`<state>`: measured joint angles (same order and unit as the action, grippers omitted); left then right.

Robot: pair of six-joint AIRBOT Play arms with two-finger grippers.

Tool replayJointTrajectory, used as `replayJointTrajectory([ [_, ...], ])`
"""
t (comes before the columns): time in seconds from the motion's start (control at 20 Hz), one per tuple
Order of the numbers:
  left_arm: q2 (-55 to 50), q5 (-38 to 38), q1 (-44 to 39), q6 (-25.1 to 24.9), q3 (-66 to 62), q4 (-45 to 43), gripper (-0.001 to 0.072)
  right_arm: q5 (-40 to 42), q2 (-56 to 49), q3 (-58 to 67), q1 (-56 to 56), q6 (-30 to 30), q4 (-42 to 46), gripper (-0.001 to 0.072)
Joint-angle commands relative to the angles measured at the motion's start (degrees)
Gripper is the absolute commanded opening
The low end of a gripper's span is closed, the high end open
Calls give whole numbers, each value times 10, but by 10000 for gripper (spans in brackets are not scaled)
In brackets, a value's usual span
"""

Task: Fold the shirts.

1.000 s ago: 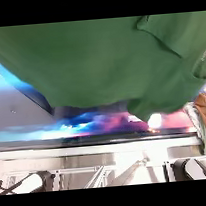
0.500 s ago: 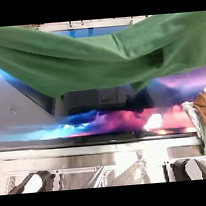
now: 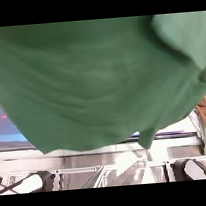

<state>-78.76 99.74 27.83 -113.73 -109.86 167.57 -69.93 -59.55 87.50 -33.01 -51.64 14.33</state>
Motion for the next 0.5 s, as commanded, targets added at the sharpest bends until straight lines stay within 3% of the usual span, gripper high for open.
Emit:
replayJointTrajectory([
  [0.0, -151, -5, -87, -21, 39, -124, 26, 30, -138, -66, 99, -15, 88, 22],
  [0.2, -349, -90, -95, -34, 80, -143, 26, 138, -326, -125, 145, 32, 77, 23],
  [0.45, -528, -84, -101, 8, -53, -143, 24, 183, -469, -125, 149, 193, -162, 22],
])
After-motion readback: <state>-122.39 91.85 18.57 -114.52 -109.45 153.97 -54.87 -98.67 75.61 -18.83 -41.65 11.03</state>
